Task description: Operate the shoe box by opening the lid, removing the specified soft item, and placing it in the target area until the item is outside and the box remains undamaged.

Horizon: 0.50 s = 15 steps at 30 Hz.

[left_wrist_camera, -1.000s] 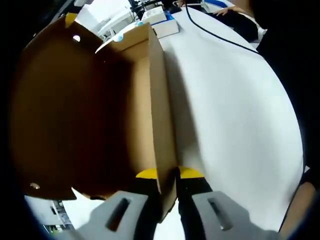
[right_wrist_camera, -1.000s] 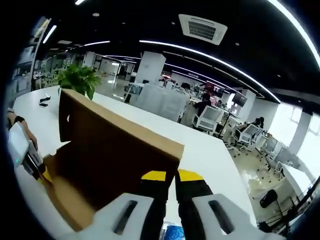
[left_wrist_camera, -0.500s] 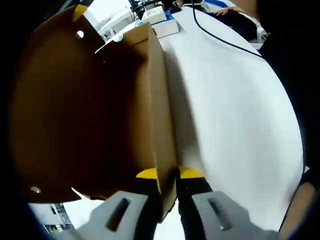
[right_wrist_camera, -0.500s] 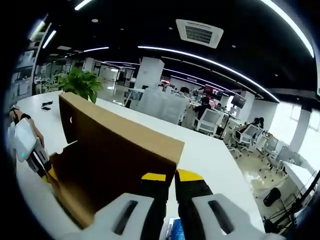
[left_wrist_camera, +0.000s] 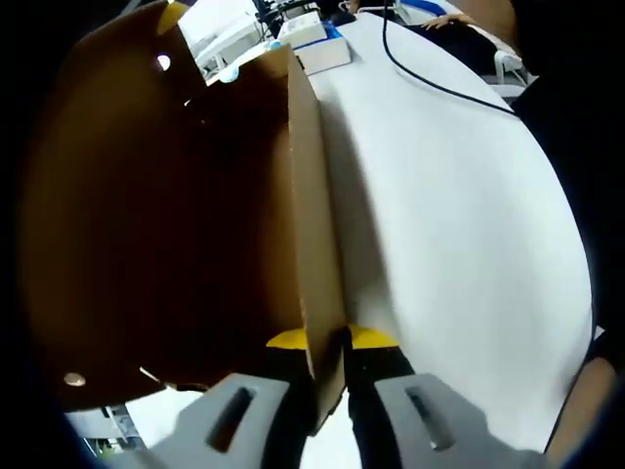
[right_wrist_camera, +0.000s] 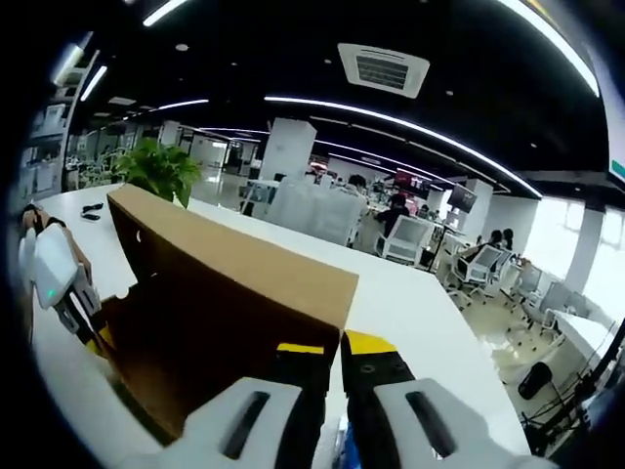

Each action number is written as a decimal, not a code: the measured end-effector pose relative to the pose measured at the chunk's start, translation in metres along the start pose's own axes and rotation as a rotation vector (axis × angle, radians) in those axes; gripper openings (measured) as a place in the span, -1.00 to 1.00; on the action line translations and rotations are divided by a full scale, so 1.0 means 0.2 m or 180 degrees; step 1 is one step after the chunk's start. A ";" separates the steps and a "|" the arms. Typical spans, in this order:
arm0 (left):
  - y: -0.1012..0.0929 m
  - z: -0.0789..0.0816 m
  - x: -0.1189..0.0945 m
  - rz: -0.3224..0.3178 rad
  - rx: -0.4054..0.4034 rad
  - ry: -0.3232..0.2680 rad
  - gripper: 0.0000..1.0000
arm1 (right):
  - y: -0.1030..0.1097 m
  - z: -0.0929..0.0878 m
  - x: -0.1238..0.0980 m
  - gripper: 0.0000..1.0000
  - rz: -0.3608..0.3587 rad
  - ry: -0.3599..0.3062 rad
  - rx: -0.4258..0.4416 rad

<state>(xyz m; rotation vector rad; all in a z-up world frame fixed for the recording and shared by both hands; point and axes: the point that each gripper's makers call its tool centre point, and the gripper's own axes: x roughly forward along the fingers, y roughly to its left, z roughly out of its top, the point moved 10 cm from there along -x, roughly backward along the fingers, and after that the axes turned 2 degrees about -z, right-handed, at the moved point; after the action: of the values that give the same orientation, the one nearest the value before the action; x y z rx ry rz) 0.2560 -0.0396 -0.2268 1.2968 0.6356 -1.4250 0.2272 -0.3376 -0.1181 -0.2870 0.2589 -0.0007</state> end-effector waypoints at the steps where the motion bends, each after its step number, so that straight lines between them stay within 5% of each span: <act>1: 0.00 0.00 0.00 0.0000 -0.0002 0.0000 -0.81 | 0.00 0.00 0.00 -0.95 -0.0002 -0.0003 0.0006; 15: 0.00 -0.01 0.00 0.0017 -0.0031 0.0017 -0.82 | 0.04 -0.08 -0.03 -0.96 0.0017 0.0024 0.0163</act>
<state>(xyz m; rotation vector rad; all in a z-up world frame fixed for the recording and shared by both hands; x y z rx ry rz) 0.2569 -0.0382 -0.2271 1.2941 0.6413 -1.4129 0.2178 -0.3351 -0.1335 -0.2356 0.2669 -0.0031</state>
